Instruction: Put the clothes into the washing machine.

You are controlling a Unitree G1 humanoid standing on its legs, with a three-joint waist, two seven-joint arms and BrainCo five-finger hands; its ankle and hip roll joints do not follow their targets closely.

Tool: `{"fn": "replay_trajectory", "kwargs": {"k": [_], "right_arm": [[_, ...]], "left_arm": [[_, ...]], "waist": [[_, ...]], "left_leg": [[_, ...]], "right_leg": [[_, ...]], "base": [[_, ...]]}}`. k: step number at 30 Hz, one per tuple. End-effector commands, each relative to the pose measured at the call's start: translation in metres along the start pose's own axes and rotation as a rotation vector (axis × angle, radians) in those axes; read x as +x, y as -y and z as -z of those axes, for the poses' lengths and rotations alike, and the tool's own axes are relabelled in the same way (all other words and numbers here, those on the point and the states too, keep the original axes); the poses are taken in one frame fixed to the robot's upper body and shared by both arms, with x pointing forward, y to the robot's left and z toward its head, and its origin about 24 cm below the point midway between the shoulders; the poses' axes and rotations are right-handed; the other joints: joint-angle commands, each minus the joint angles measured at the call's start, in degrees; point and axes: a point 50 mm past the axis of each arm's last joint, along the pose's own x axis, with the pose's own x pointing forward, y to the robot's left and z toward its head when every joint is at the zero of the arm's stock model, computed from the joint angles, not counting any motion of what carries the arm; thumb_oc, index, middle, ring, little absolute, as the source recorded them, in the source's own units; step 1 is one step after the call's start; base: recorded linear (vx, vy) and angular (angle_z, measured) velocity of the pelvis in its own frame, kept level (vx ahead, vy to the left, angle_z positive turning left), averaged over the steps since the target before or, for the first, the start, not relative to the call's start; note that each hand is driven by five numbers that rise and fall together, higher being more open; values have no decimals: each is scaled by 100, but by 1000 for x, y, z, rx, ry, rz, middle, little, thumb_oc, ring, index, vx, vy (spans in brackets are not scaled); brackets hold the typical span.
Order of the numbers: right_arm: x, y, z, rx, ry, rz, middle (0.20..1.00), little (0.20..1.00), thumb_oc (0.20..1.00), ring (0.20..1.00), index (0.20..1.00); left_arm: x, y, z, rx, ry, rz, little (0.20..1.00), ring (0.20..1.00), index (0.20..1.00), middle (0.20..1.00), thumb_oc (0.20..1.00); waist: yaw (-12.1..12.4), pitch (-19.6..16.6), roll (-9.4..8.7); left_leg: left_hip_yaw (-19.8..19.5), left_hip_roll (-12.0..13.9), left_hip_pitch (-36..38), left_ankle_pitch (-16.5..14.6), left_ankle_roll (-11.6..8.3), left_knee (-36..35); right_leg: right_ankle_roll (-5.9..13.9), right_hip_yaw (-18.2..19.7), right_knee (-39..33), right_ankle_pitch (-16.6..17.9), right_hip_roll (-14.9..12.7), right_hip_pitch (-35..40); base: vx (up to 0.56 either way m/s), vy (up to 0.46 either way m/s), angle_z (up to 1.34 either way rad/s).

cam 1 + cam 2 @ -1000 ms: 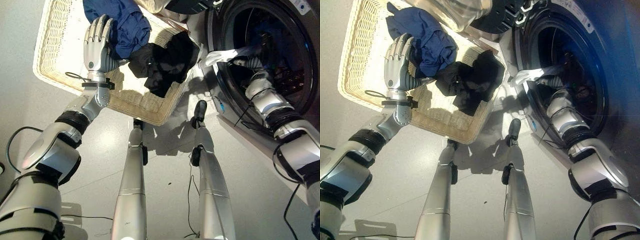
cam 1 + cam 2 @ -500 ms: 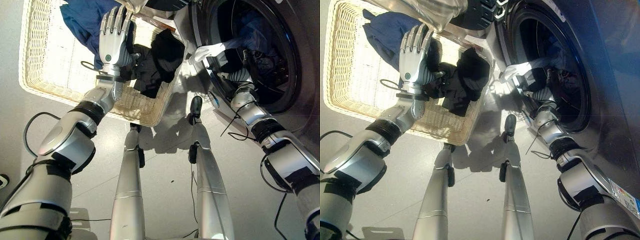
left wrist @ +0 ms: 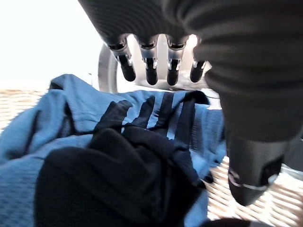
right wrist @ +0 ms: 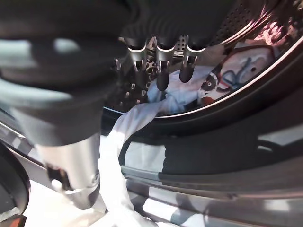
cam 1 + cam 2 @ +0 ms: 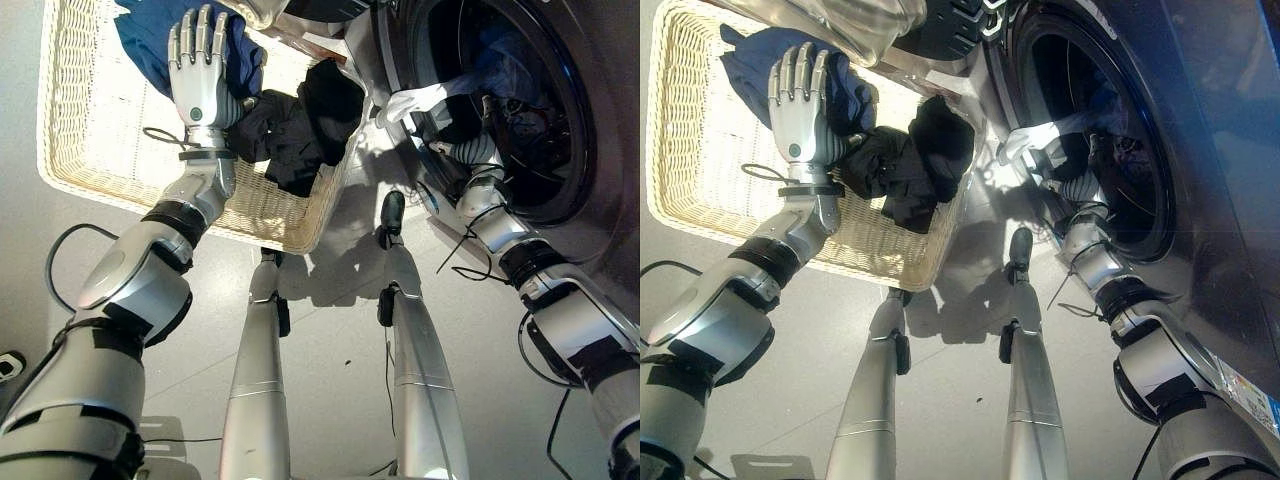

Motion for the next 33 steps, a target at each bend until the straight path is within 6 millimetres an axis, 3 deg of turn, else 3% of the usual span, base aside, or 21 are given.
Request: {"fn": "replay_trajectory", "kwargs": {"k": [1, 6, 10, 25, 33], "right_arm": [[-2, 9, -2, 4, 60, 52, 1000, 1000, 1000, 1000, 1000], [-6, 5, 1, 9, 45, 57, 1000, 1000, 1000, 1000, 1000], [-5, 6, -1, 11, 49, 61, 1000, 1000, 1000, 1000, 1000], [0, 12, -26, 51, 150, 55, 1000, 1000, 1000, 1000, 1000], [-3, 13, -31, 57, 184, 54, 1000, 1000, 1000, 1000, 1000]], "left_arm": [[-3, -7, 20, -37, -155, -123, 1000, 1000, 1000, 1000, 1000], [-19, -2, 30, -70, -251, -109, 1000, 1000, 1000, 1000, 1000], [-20, -1, 35, -76, -258, -75, 1000, 1000, 1000, 1000, 1000], [11, -6, 31, -125, -287, 65, 1000, 1000, 1000, 1000, 1000], [12, -8, 36, -105, -324, 69, 1000, 1000, 1000, 1000, 1000]], "waist": [[-62, -139, 270], [-14, -139, 226], [-8, -139, 202], [-140, -139, 156], [-168, -139, 175]], "left_leg": [[-186, 55, 121, 279, 148, -391], [-239, 41, 104, 274, 153, -379], [-240, 58, 65, 274, 153, -347], [-199, 59, -124, 308, 169, -262], [-188, 31, -123, 294, 180, -238]], "right_leg": [[379, -246, 642, -445, 45, -45], [366, -292, 663, -453, 51, -44], [358, -305, 699, -462, 56, -81], [334, -198, 807, -493, 127, -268], [341, -179, 792, -485, 107, -269]], "base": [[0, 0, 0], [0, -7, 0], [0, 0, 0], [2, 17, 0], [3, 12, 0]]}}
